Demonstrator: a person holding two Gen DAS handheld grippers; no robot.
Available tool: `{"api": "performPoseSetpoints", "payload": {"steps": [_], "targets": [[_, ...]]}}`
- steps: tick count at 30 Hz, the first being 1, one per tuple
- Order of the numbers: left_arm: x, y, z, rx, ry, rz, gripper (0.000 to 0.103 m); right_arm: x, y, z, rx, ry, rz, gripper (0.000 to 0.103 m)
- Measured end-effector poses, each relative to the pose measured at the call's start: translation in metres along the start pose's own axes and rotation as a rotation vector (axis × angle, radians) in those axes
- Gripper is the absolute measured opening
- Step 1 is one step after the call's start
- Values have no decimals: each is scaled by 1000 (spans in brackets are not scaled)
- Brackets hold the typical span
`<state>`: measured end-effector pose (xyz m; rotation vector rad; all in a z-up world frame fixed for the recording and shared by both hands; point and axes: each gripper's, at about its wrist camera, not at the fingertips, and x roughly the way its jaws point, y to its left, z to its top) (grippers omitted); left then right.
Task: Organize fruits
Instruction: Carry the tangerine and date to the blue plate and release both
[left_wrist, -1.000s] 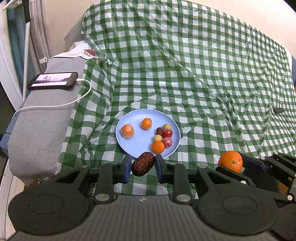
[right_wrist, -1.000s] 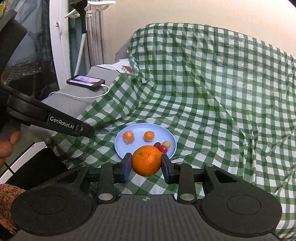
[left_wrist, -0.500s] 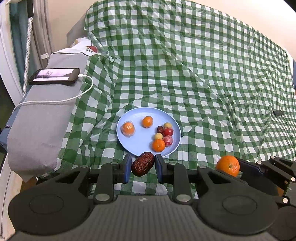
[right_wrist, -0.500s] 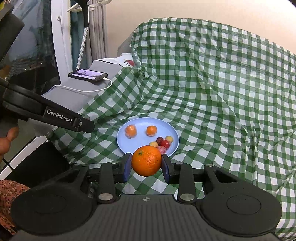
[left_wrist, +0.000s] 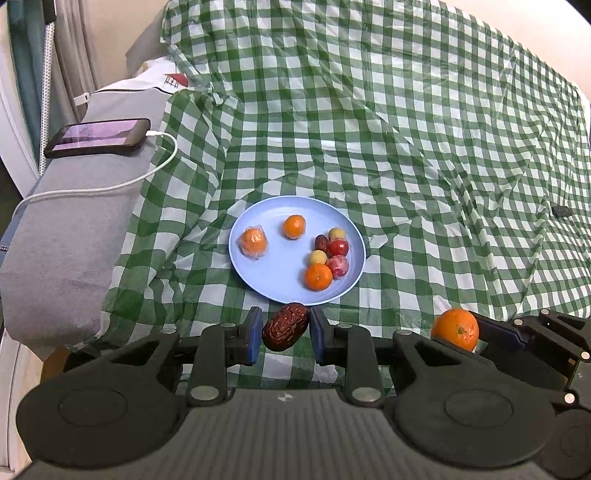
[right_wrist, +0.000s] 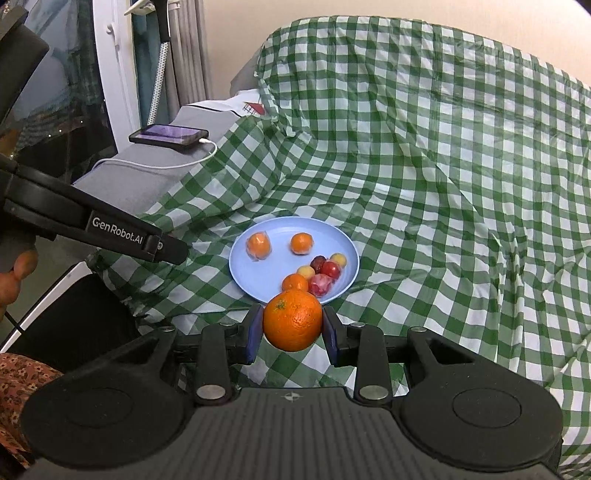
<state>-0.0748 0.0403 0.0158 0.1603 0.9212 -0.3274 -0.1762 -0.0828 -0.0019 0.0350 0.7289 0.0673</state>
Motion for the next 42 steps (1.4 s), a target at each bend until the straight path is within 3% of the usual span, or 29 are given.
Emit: {"api": "performPoseSetpoints", "payload": {"steps": [9, 25, 32, 36, 37, 38, 39, 40, 42], "targets": [[29, 19, 23, -16, 32, 38, 30, 31, -9, 16, 5, 8, -20, 35], [137, 21, 91, 18, 120, 73, 30, 158, -35, 66, 42, 61, -57, 35], [190, 19, 102, 40, 186, 71, 30, 208, -46, 64, 33, 153, -51, 36], [213, 16, 104, 62, 184, 87, 31, 229, -47, 61, 5, 179, -43, 37], [216, 16, 104, 69, 165, 96, 36, 233, -47, 62, -3, 178, -34, 40], [221, 15, 105, 79, 158, 105, 49, 237, -46, 63, -16, 184, -27, 60], [223, 15, 106, 84, 164, 106, 85, 240, -44, 64, -29, 190, -30, 72], [223, 15, 107, 82, 163, 109, 103, 238, -44, 65, -37, 179, -43, 82], [210, 17, 106, 82, 113, 114, 102, 229, -44, 65, -43, 180, -48, 85]]}}
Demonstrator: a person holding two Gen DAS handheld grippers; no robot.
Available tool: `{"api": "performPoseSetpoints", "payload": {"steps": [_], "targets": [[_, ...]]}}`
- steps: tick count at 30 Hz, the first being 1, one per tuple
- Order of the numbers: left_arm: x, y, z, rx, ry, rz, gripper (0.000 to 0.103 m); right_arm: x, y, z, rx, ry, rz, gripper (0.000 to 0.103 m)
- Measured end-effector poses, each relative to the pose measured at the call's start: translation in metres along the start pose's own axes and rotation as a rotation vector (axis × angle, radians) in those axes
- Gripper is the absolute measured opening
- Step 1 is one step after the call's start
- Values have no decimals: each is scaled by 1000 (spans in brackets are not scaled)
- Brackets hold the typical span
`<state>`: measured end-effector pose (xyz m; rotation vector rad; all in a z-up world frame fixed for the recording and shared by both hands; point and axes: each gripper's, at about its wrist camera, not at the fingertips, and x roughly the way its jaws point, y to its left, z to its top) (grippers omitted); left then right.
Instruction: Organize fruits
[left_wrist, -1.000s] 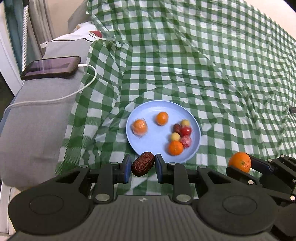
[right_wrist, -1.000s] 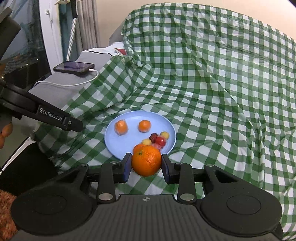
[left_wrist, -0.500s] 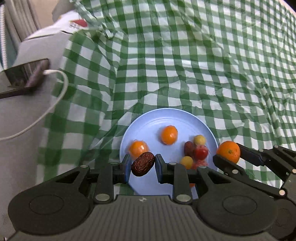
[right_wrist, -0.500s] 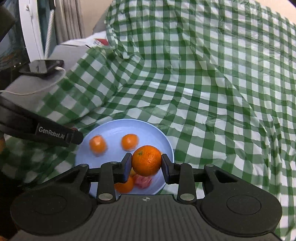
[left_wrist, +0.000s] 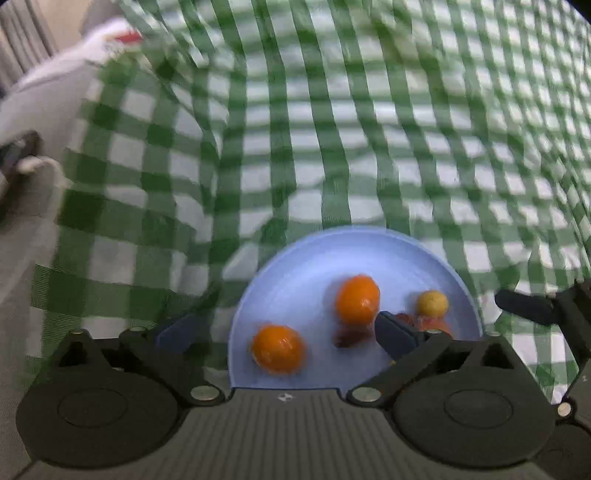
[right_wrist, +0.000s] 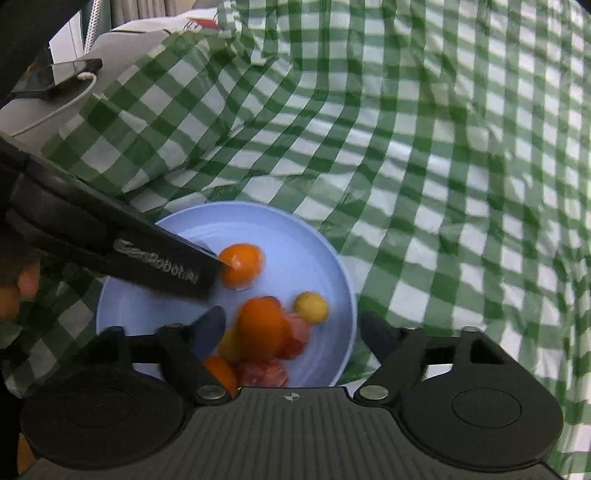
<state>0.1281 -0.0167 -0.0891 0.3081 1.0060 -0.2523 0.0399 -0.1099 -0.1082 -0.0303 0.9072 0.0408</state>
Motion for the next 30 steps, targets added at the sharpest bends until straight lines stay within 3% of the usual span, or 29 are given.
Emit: {"api": "performPoseSetpoints", "payload": {"steps": [2, 7, 12, 17, 23, 30], "targets": [[-13, 2, -3, 21, -3, -11, 102, -14, -1, -6, 19, 9, -8, 93], [-50, 10, -27, -26, 5, 22, 103, -58, 8, -28, 72, 31, 2, 100], [-92, 14, -58, -58, -37, 47, 103, -99, 28, -43, 110, -8, -11, 102], [-125, 10, -86, -29, -85, 57, 103, -136, 43, -50, 28, -121, -101, 102], [-154, 6, -109, -19, -156, 88, 103, -160, 47, -66, -2, -161, -157, 102], [-169, 6, -121, -42, -157, 70, 103, -175, 43, -79, 65, -162, -184, 102]]}}
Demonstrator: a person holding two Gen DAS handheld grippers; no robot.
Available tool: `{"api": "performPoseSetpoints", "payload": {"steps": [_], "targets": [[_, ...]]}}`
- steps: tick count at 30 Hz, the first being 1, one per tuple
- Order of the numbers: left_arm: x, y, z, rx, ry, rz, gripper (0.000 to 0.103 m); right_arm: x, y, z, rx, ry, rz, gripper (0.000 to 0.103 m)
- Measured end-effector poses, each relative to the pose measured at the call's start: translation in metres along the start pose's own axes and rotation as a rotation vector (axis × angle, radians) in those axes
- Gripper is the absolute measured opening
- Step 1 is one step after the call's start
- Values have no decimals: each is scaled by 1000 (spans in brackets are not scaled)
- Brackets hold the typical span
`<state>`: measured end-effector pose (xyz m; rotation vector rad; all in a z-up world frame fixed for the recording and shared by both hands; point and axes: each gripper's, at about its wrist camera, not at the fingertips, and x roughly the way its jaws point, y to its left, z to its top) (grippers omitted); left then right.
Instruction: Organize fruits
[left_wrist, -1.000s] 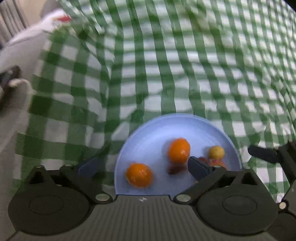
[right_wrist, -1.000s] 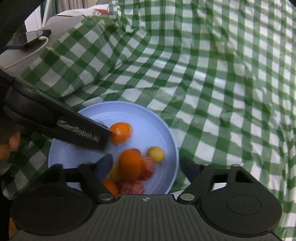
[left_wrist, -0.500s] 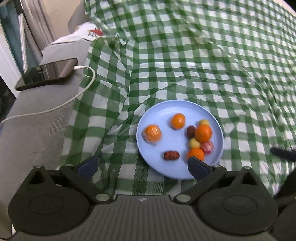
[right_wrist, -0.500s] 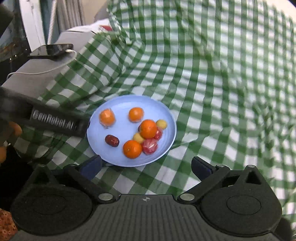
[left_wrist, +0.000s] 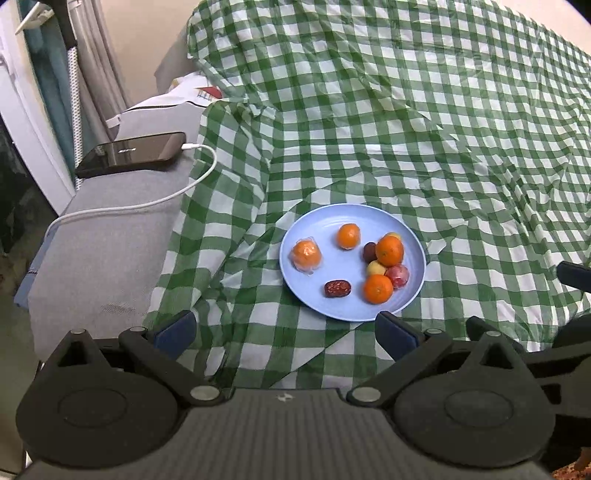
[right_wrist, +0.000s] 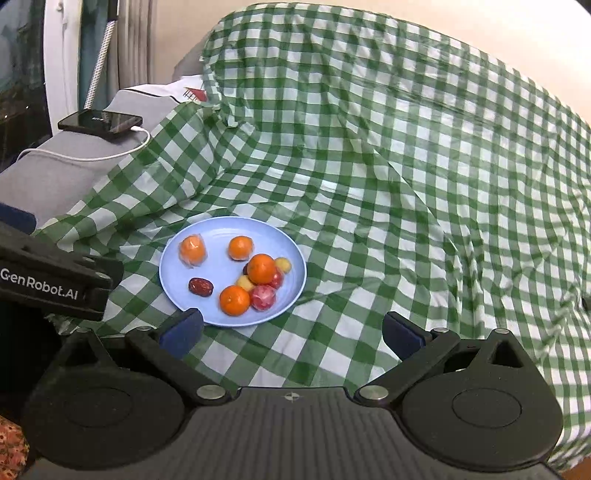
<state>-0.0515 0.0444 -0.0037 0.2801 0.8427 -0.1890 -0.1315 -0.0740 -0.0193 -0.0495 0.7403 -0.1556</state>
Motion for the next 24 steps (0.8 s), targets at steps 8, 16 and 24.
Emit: {"api": "performPoseSetpoints", "payload": {"steps": [8, 16, 24], "targets": [[-3, 3, -3, -5, 3, 5, 103, -12, 5, -1, -26, -28, 30, 102], [-3, 3, -4, -4, 7, 7, 103, -14, 6, -1, -15, -27, 22, 102], [0, 3, -4, 1, 24, 19, 103, -13, 7, 0, -18, -23, 25, 102]]}}
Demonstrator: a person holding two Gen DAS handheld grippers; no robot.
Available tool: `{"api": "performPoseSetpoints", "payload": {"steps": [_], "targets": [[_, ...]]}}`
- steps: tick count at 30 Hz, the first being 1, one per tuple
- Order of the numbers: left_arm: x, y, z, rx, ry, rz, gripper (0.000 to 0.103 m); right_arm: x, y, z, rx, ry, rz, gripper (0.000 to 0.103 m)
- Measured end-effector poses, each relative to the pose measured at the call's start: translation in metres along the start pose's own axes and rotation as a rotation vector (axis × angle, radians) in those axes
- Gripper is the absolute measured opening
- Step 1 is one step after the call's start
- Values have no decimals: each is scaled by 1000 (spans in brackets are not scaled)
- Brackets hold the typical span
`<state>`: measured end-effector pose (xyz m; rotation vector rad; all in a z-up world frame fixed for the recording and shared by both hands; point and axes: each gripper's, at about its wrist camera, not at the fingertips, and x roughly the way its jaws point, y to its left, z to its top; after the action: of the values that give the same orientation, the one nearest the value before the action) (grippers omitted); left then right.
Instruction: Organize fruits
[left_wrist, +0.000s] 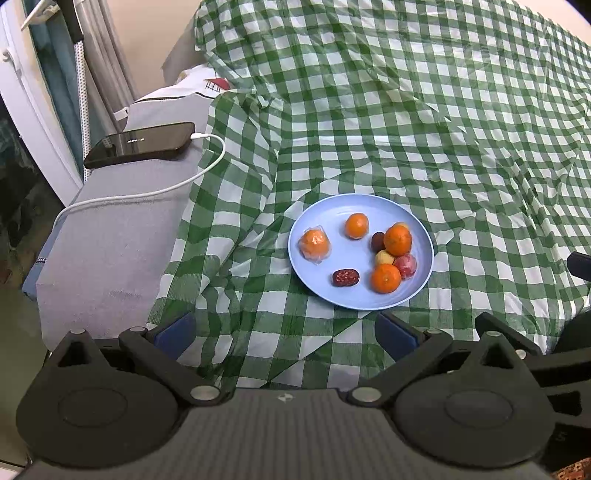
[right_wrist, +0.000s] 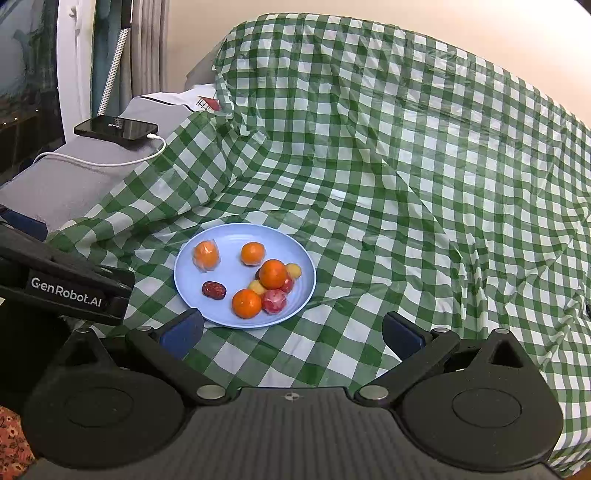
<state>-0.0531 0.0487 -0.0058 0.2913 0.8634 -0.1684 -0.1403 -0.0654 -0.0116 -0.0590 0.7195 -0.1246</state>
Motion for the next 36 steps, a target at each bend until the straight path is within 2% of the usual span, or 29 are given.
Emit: {"api": "performPoseSetpoints", "payload": {"steps": [36], "targets": [[3, -2, -1, 1, 11, 3, 103, 2, -2, -1, 0, 9, 8, 102]]}}
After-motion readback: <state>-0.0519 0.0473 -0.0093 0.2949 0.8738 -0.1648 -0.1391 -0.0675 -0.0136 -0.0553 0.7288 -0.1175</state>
